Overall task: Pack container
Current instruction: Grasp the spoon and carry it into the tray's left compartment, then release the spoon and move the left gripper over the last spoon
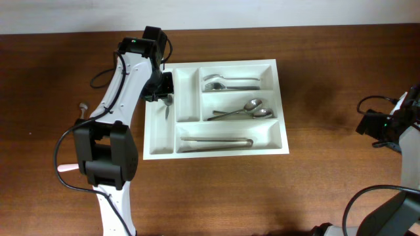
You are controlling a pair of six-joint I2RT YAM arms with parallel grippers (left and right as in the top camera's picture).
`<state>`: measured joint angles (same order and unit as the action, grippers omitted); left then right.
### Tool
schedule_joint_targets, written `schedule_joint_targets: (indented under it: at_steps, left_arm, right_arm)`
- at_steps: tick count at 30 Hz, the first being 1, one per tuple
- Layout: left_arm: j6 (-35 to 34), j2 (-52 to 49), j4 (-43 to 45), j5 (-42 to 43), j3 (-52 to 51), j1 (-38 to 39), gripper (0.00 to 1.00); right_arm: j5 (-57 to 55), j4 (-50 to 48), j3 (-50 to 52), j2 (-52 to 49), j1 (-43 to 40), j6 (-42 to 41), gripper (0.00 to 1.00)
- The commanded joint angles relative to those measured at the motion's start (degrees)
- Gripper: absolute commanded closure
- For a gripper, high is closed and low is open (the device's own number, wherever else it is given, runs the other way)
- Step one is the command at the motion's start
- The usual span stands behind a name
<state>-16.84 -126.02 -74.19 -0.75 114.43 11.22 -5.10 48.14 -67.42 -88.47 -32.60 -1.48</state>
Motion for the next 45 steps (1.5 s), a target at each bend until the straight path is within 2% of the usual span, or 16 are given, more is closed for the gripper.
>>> schedule_joint_targets:
  at_steps: [1, 4, 7, 8, 18, 24, 28, 37, 45]
  left_arm:
    - [0.66, 0.33, -0.15, -0.79, 0.63, -0.15, 0.73]
    - [2.67, 0.35, 0.66, -1.03, 0.68, -0.26, 0.58]
    - [3.26, 0.35, 0.31, -4.2, 1.55, -0.98, 0.34]
    - [3.26, 0.35, -0.15, -5.27, 2.16, -1.44, 0.32]
    - [13.03, 0.35, -7.21, -14.23, 5.62, -11.47, 0.28]
    - [21.99, 0.35, -9.09, -12.31, 5.11, -18.4, 0.27]
    - [27.36, 0.33, -8.7, -5.35, 4.07, -21.99, 0.25]
    - [30.69, 0.22, -2.84, -4.59, 1.68, -26.25, 0.25]
    - [30.73, 0.07, 2.47, -4.13, -4.11, -29.33, 0.25]
  right_arm:
    - [-0.07, 0.0, 0.13, -0.37, -0.33, -0.02, 0.01]
    - [-0.07, 0.0, 0.13, -0.37, -0.33, -0.02, 0.01]
    - [-0.07, 0.0, 0.13, -0.37, -0.33, -0.02, 0.01]
    - [-0.07, 0.0, 0.13, -0.37, -0.33, -0.02, 0.01]
    - [-0.07, 0.0, 0.13, -0.37, -0.33, -0.02, 0.01]
    - [-0.07, 0.0, 0.13, -0.37, -0.33, -0.02, 0.01]
    - [-0.07, 0.0, 0.13, -0.37, -0.33, -0.02, 0.01]
    - [-0.07, 0.0, 0.13, -0.37, -0.33, -0.02, 0.01]
    - [-0.07, 0.0, 0.13, -0.37, -0.33, -0.02, 0.01]
